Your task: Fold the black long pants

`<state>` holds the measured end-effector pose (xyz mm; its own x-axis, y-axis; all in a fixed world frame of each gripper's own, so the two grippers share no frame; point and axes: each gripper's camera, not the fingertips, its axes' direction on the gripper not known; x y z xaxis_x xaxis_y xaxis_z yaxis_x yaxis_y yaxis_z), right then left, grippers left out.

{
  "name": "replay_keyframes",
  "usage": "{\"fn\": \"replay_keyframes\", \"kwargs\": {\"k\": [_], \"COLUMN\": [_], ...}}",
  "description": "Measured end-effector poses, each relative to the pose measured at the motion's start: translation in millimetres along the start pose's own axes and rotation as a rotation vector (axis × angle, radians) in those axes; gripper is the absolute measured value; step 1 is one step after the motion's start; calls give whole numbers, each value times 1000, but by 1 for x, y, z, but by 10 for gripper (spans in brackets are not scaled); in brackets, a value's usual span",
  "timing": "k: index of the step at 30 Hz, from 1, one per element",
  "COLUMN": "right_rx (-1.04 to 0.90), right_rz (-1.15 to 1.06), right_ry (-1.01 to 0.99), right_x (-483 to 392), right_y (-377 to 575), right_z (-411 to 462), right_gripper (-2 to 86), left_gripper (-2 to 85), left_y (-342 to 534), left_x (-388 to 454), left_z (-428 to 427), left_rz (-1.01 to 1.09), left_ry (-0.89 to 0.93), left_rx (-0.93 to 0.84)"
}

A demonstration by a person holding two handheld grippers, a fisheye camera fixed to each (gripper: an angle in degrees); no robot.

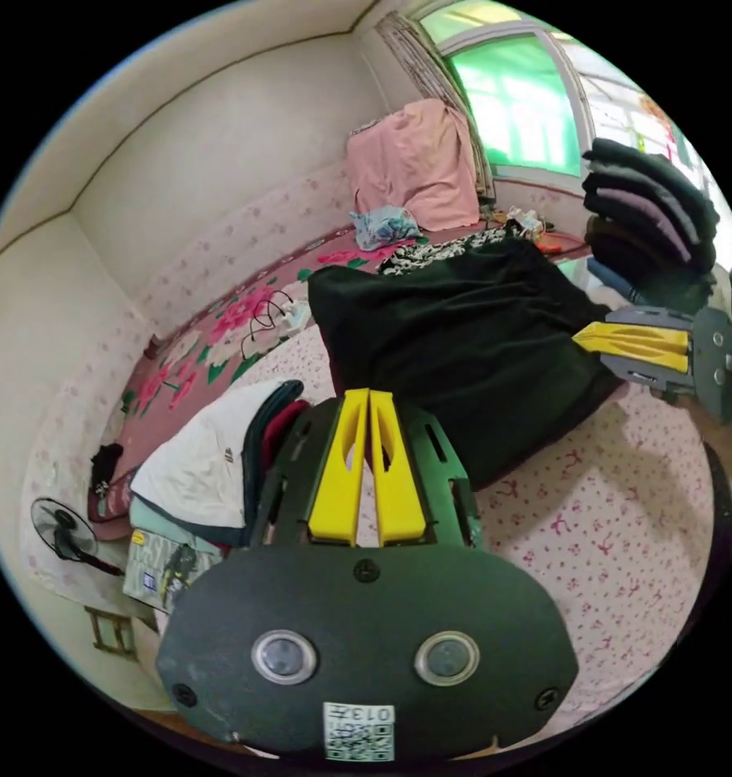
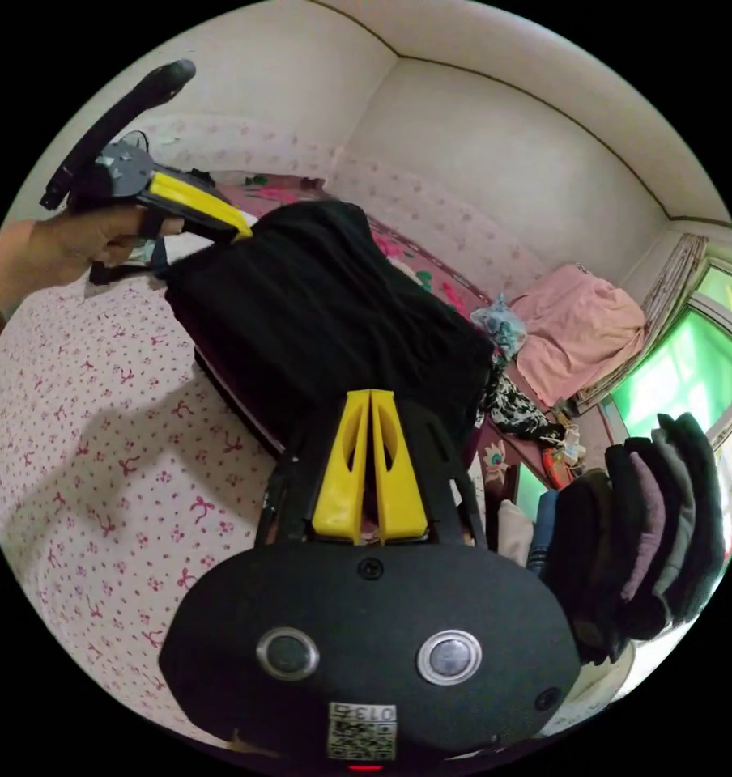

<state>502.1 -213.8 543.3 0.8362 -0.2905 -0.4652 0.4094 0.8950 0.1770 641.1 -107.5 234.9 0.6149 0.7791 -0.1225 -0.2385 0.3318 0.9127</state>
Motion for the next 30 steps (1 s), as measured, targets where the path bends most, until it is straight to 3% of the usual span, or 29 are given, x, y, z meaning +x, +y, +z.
{"fn": "replay_keyframes", "kwargs": {"k": [7,11,18,23,30], "right_rx": [333,229,82,-49,-54], "right_rz": [89,42,17,68,164], "right_ry": [-95,-297,-353,-443,-418], "right_x": [-52,-126,-239,-294,-306], "right_y": [23,28,-5,-49,-129], "right_z": [-93,-92,-85,-61,-24], "right_gripper": [-2,-1,0,8,42], "left_gripper": [-3,-3,-3,-1,30], "left_y": [126,214,335,354,318], "left_x": [-28,-33,-101,-169,-287], "left_z": [-40,-35,-32,-32,-14], "left_rz": [-207,-278,-484,-467,-383], "left_ry": [283,341,356,312,214], "left_rx": [51,-63,-148,-131,7]}}
